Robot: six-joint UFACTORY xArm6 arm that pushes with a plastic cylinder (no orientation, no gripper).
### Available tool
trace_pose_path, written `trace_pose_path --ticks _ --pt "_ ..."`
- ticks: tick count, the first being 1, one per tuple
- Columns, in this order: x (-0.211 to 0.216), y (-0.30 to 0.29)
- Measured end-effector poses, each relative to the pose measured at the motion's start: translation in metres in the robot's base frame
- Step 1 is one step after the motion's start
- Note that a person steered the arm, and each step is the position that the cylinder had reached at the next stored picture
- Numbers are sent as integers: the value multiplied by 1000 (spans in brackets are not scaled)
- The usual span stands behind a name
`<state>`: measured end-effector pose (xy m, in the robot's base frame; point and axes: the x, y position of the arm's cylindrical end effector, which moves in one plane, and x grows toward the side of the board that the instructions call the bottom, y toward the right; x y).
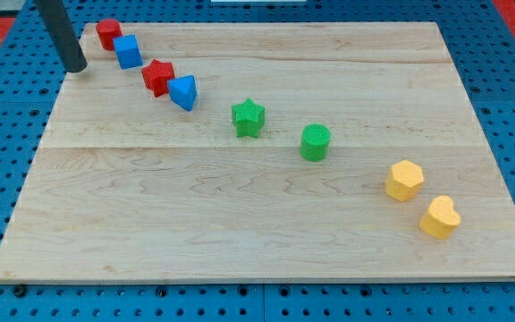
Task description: Place the blue blocks in a vertical line
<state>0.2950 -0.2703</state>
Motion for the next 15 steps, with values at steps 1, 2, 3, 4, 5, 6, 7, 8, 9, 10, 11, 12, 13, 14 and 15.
trace_pose_path --ticks 1,2,3,4,5,6,7,8,9,10,11,12,13,14,15 --pt "0 0" --pt "1 0" --pt "4 1" --pt "9 8" --pt "3 7" --pt "-18 -34" --pt "-81 -11" --pt "-103 -1" --pt "-91 110" --pt "14 183" --pt "42 200" --pt "47 247" --pt "54 240" --pt "80 263" --pt "74 244"
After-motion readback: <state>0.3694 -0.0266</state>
